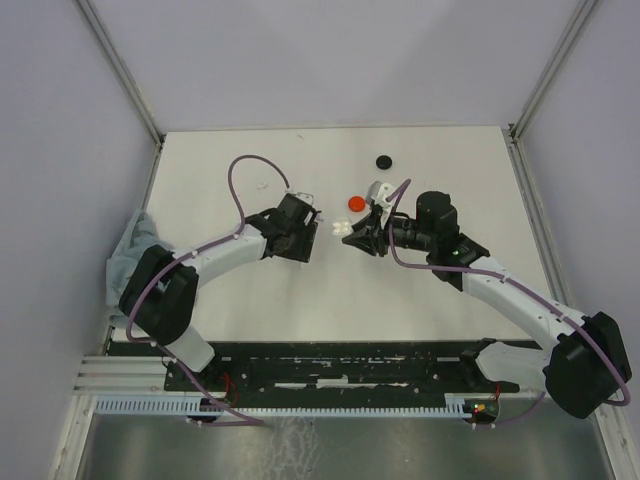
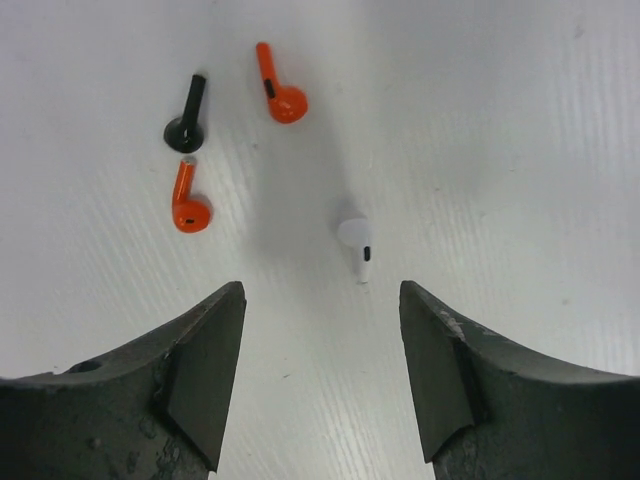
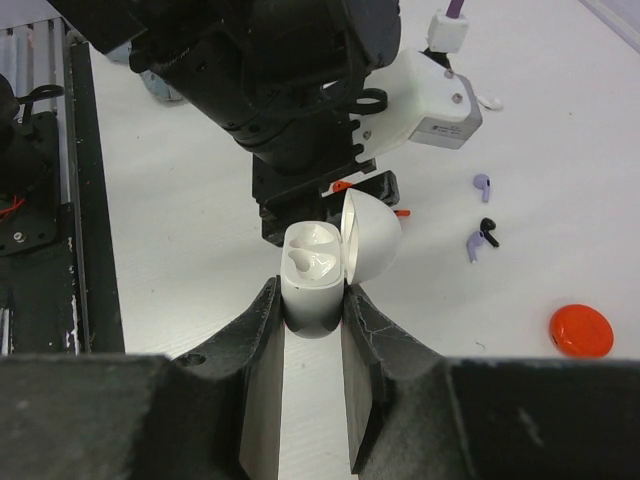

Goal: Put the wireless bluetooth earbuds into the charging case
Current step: Pick up the earbud from the center of the board.

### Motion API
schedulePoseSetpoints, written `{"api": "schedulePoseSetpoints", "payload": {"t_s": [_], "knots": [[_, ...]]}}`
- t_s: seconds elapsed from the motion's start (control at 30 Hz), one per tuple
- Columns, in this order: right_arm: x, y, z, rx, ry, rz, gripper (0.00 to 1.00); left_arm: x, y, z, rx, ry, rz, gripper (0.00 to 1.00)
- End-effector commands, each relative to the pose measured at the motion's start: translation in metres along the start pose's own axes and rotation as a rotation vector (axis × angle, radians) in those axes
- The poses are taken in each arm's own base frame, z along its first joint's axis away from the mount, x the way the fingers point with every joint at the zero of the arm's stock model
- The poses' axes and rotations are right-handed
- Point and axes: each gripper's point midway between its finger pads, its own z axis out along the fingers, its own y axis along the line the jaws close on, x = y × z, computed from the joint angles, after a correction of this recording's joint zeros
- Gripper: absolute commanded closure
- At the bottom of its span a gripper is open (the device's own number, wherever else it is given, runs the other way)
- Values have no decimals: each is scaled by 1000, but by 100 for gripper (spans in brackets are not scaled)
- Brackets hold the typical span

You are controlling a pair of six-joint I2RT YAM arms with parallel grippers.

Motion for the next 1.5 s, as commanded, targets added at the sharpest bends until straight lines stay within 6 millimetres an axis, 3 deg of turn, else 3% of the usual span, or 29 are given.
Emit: {"api": "schedulePoseSetpoints", "payload": {"t_s": [0.0,0.33,1.03,1.47], "knots": [[-26,2,-5,0,-61,-31,88,-25,-26,-8,134,-9,-19,33],[-25,4,-10,8,-55,-26,88,-15,-35,12,180,114,14,52],[-22,6,-7,-14,-53,-10,88,-7,-20,39,111,173,43,55],[-22,5,-4,-22,-50,-18,89,17,-18,42,115,243,53,72]]}}
